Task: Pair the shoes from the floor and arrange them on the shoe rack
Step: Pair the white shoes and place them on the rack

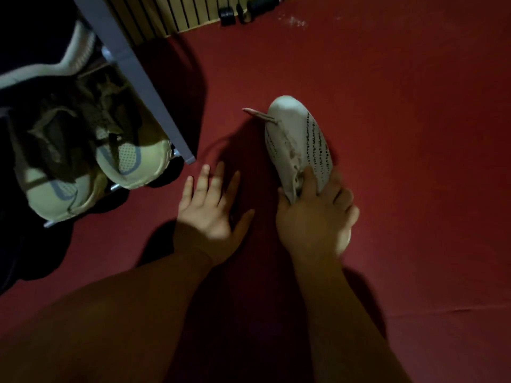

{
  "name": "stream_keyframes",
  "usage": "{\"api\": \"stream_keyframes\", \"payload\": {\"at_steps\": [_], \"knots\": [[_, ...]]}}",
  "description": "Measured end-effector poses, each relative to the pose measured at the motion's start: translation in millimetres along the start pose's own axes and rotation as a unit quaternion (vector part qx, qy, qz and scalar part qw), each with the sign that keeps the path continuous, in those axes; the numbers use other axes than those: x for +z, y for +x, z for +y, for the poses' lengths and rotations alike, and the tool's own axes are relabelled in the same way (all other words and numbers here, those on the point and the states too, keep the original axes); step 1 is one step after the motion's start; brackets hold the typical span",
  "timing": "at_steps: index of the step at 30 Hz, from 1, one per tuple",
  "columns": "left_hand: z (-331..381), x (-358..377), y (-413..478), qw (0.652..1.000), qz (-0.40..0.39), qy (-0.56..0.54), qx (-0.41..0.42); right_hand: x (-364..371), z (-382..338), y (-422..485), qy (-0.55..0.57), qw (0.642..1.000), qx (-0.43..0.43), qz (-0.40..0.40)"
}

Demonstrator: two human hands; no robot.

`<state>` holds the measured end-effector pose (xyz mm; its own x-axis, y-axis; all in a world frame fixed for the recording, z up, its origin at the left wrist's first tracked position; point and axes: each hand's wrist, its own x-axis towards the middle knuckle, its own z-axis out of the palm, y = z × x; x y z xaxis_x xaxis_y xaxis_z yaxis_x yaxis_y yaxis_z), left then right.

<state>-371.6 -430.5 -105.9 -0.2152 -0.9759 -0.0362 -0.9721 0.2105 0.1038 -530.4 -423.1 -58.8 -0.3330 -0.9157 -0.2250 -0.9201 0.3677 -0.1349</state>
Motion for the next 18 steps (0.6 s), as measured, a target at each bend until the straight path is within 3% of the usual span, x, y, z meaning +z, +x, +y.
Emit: {"api": "stream_keyframes", "payload": {"at_steps": [4,8,12,16,18], "knots": [[-2.6,-14.7,4.3,0.996,-0.085,0.006,0.004,0.8,-1.8,3.4,0.006,1.000,-0.004,0.007],[-29.5,-46.4,-12.2,0.973,-0.207,0.047,0.087,-2.9,-2.8,3.7,0.018,0.999,0.002,0.027],[-77.2,-61.4,-86.2,0.966,-0.140,0.124,0.176,-5.9,-6.3,-14.2,-0.003,1.000,0.001,-0.012],[-121.2,-88.7,-156.2,0.977,-0.185,0.095,0.046,-2.5,-12.6,-63.7,0.047,0.997,-0.001,-0.057],[-140.4,-100.4,-181.5,0.966,-0.229,0.118,-0.002,0.5,-16.3,-91.5,0.083,0.995,-0.008,-0.055]]}}
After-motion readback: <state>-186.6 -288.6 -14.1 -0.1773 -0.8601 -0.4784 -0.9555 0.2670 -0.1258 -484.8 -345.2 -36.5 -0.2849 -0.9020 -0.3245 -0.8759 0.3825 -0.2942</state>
